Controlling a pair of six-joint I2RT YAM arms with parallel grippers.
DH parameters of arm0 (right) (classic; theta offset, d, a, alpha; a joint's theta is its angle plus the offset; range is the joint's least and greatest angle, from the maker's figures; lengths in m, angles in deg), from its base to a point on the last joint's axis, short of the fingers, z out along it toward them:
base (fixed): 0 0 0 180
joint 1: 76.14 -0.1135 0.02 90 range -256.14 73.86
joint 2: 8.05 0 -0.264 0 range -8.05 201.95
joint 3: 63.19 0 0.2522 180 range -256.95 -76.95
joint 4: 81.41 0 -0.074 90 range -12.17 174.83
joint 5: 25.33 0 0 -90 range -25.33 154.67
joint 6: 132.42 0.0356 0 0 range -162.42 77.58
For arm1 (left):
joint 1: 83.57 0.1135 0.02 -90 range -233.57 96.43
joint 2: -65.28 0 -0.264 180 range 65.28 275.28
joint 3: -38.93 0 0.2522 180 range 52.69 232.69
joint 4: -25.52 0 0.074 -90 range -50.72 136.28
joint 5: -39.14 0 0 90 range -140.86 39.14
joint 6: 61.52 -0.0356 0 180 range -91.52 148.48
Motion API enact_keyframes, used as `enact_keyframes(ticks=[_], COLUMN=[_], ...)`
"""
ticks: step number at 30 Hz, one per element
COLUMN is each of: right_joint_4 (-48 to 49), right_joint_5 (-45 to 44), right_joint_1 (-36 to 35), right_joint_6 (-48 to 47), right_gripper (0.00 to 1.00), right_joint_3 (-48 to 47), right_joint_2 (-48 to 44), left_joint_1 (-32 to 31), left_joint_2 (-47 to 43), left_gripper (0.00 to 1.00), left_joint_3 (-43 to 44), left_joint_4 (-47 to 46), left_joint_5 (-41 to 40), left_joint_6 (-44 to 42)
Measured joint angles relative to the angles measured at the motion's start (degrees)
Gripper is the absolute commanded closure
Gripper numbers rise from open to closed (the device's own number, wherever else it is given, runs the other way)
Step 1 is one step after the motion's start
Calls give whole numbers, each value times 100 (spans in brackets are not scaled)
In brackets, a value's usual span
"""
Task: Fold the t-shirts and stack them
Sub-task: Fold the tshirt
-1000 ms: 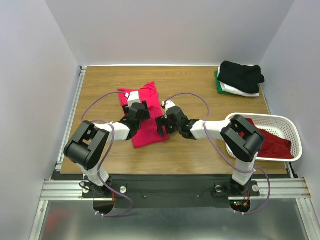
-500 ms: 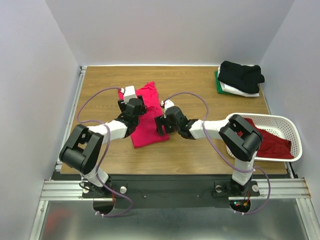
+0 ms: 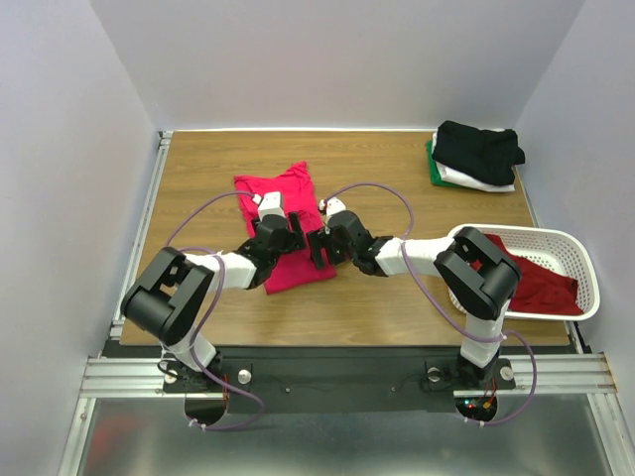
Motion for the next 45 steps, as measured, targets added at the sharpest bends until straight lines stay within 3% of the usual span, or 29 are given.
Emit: enact_keyframes(ticks=[15,25,29,36,45], right_joint_4=[-4,-2,2,26,-28], right_joint_5=[-46,-63,-81,2,-57], right_joint_1=[0,0,0,0,-103], right_joint_6=[2,7,68,267,531], right_gripper=[13,13,13,15,17], right_joint_3=[0,0,15,98,247], right_joint_2=[0,4,-7,-66,-210], left_joint_1=[411,726,702,289,-911], left_joint_2=[472,334,-188,-1543,-2284], left_gripper=[23,23,23,23,26], left_joint_3=[229,240,140,-765,-1296], left_joint_4=[-39,72,140,238,1532], left_joint_5=[-160,-417,-494,-728,-1193], left_joint_6=[13,-20,35,472,1696])
